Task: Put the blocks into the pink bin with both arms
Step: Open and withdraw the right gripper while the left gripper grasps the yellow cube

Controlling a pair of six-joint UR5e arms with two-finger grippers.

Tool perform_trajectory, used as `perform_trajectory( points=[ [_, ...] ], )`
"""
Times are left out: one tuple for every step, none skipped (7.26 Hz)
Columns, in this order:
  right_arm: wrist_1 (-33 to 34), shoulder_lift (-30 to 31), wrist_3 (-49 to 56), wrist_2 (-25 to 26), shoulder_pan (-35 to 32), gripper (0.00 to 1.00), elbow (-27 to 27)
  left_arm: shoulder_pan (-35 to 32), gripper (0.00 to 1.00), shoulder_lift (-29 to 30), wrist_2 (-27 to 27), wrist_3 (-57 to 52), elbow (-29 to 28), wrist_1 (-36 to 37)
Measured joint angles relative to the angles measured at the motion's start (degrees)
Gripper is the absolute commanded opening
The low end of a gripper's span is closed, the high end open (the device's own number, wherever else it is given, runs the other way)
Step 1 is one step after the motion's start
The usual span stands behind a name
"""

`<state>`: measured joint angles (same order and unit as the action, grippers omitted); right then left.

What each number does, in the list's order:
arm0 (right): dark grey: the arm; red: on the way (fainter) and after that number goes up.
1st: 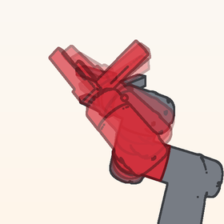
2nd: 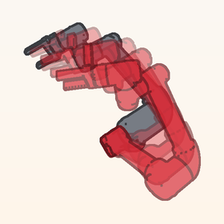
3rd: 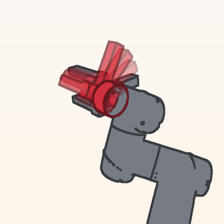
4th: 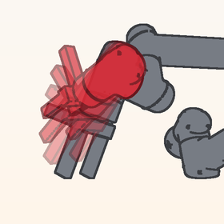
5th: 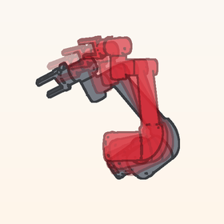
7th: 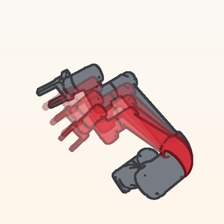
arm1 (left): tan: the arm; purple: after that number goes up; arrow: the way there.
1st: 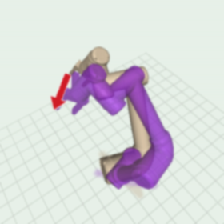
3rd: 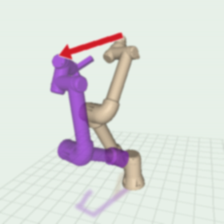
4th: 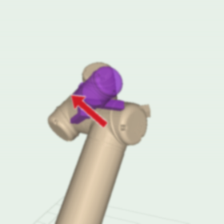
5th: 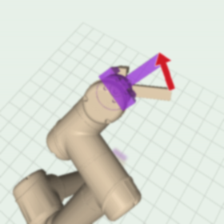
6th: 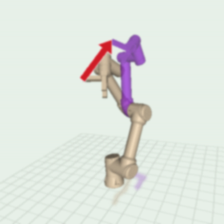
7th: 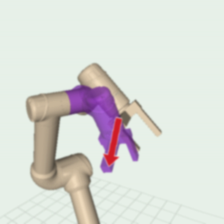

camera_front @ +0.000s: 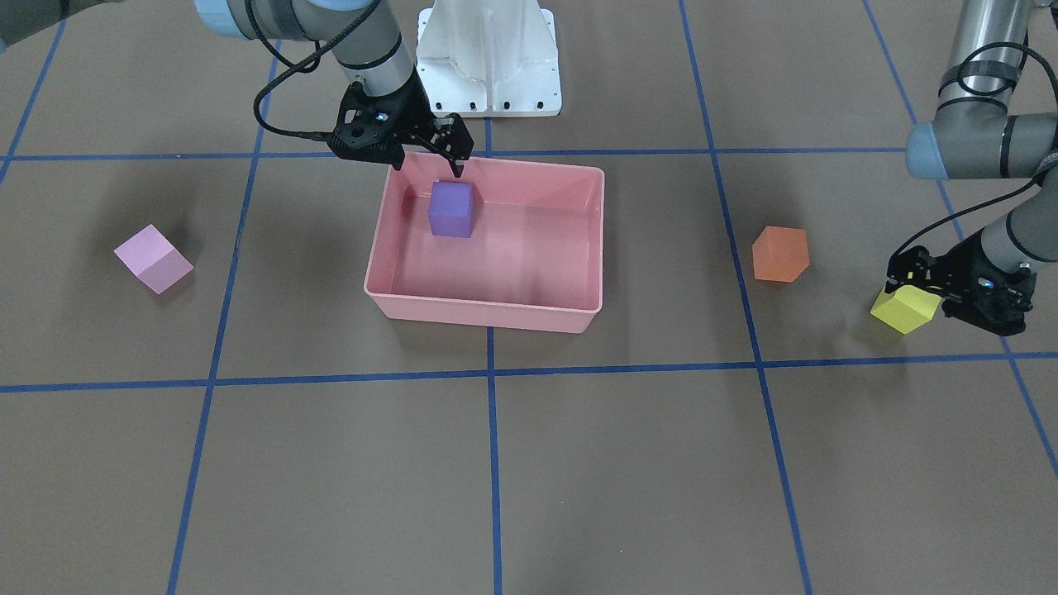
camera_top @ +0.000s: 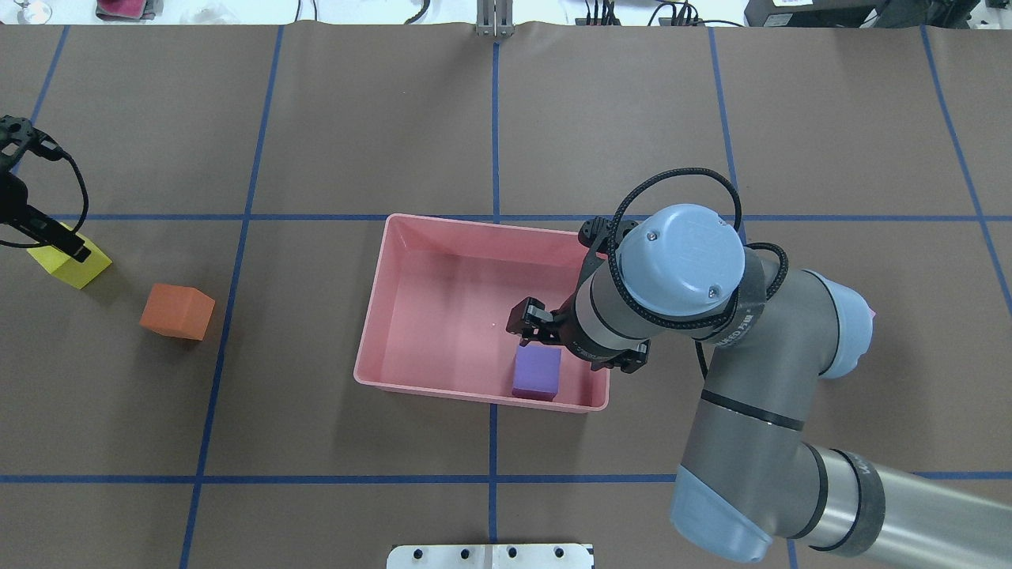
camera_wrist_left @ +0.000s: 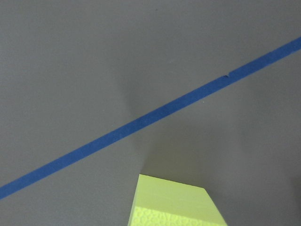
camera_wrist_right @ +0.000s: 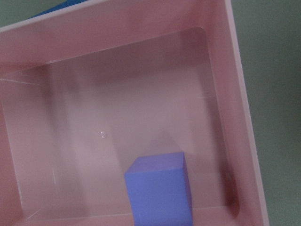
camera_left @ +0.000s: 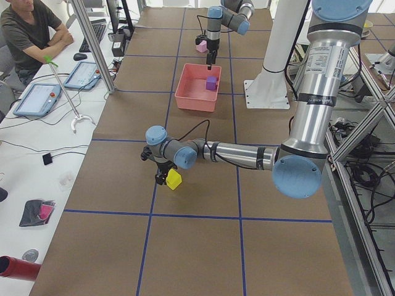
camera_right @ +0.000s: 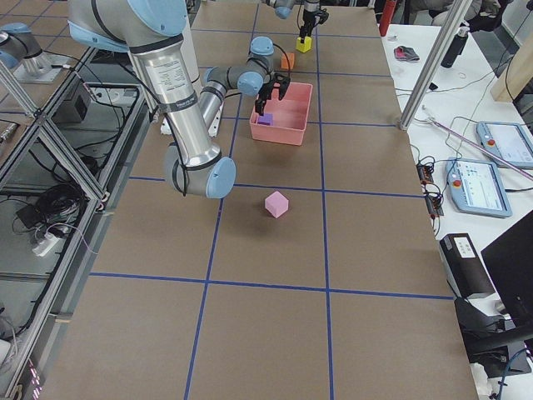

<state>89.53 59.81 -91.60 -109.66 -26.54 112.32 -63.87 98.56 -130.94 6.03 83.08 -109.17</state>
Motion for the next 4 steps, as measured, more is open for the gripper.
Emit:
perform_trajectory(
  points=[
    [0.0,0.3,0.1,-0.7,-1.7,0.99,0.1,0.2,0.75,0.0,0.0,0.0,-0.1,0.0],
    [0.0,1.1,0.2,-2.3,-4.7,0.99,0.3,0.4,0.49,-0.1,0.0,0.0,-0.5,0.0],
    [0.0,2.3,1.0,-5.1,-8.8,0.99,0.4,0.6,0.11,-0.1,0.0,0.0,-0.8,0.0],
    [0.0,3.9,3.0,-8.8,-13.4,0.98,0.6,0.7,0.0,0.0,0.0,0.1,-1.0,-0.1]
  ],
)
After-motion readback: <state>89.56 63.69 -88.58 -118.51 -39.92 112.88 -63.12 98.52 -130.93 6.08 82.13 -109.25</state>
